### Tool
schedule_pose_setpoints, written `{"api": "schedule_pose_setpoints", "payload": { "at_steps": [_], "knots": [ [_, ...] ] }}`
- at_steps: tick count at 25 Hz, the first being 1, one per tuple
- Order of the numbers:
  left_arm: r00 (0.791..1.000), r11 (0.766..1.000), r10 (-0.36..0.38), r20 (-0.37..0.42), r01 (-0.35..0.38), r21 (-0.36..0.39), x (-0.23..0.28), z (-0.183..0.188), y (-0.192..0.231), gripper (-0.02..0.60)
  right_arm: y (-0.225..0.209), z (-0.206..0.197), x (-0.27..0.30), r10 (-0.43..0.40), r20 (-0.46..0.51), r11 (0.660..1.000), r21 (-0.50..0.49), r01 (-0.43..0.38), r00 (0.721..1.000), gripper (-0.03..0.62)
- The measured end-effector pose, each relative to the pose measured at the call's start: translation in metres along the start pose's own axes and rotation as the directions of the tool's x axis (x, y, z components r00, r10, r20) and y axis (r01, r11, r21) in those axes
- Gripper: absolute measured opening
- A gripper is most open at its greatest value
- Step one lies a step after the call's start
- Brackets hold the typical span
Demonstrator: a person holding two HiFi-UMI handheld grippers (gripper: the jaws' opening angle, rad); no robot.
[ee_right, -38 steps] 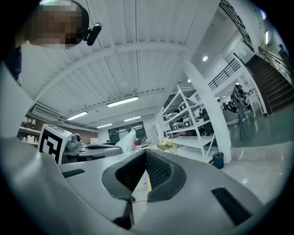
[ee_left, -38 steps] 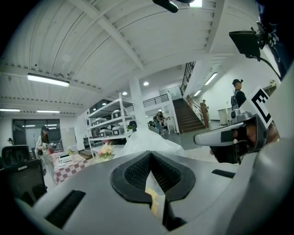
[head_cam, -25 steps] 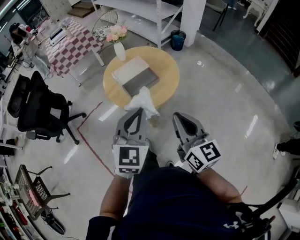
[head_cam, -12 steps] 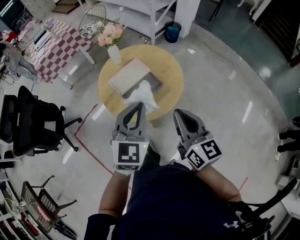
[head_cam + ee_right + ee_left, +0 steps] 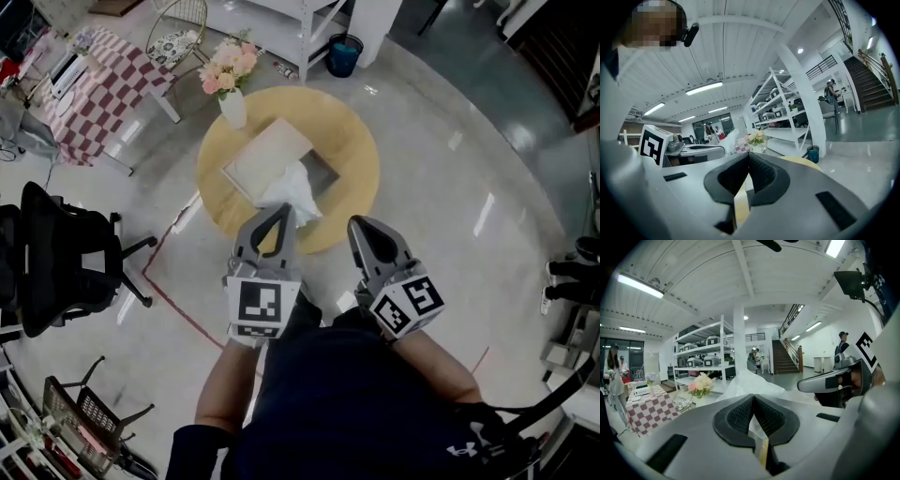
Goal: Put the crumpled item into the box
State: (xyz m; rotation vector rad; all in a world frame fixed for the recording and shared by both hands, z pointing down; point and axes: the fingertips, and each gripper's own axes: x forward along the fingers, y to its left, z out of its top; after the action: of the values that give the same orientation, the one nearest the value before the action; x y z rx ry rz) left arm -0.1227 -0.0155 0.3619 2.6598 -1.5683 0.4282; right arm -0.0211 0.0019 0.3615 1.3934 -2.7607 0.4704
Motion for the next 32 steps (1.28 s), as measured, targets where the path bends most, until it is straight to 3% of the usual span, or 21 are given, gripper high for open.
{"api": "schedule_pose_setpoints", "payload": {
  "at_steps": [13,21,32],
  "knots": [
    [0.999,0.999,-0.012,-0.043,0.011,-0.031,0.038,-0.01,0.031,0.017,-0.016,-0.002,0.053,0.021,-0.058,0.998,0.053,-0.018,0.998,0.005],
    [0.993,0.999,0.024,-0.113,-0.027,-0.021,0.066,-0.017,0.029,0.017,-0.04,0.004,0.081,0.093,-0.058,0.992,0.091,-0.088,0.994,0.005],
    [0.957,0.996,0.082,-0.279,-0.087,-0.005,0.125,-0.056,0.012,0.017,-0.096,0.018,0.105,0.182,-0.062,0.975,0.141,-0.172,0.981,0.005]
  ]
}}
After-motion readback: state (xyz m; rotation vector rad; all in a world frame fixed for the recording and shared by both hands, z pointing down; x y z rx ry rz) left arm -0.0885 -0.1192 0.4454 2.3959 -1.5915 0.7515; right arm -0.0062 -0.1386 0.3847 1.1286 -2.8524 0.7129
